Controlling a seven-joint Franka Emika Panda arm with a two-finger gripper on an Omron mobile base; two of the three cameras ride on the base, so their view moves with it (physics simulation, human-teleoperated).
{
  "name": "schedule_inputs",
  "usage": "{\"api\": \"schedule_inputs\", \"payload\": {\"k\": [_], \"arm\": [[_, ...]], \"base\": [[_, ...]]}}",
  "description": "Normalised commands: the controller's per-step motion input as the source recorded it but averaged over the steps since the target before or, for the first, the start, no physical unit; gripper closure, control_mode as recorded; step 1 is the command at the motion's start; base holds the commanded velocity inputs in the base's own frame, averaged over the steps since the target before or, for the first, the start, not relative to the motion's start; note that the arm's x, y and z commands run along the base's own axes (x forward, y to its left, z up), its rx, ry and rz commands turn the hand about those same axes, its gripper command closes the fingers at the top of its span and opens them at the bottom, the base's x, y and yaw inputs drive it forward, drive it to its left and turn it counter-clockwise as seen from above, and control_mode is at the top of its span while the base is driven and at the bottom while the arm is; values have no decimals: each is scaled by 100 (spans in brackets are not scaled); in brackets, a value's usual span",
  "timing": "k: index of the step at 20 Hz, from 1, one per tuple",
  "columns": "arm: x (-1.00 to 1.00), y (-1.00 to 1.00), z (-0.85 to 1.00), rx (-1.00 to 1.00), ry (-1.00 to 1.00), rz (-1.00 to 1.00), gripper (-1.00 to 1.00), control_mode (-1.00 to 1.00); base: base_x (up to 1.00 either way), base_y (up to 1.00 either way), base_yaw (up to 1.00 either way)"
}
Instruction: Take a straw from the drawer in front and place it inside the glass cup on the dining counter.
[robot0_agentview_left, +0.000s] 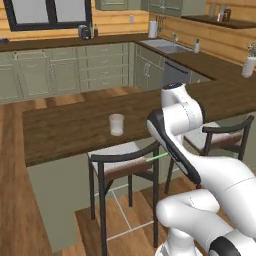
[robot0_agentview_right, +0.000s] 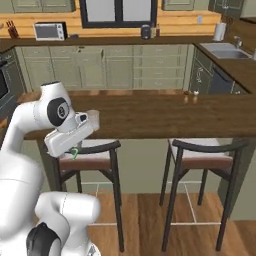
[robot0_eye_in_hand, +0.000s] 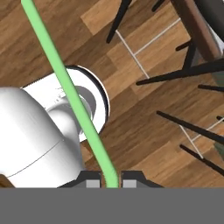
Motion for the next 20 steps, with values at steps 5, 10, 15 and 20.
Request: {"api": "schedule_inputs", "payload": {"k": [5,10,15,20], "arm": [[0,0,0,0,0,0,100,100],[0,0,0,0,0,0,100,100],[0,0,0,0,0,0,100,100],[0,0,0,0,0,0,100,100]], "base": [[50,-26,40],[70,-8,16],[97,-6,4],[100,-1,0]]}}
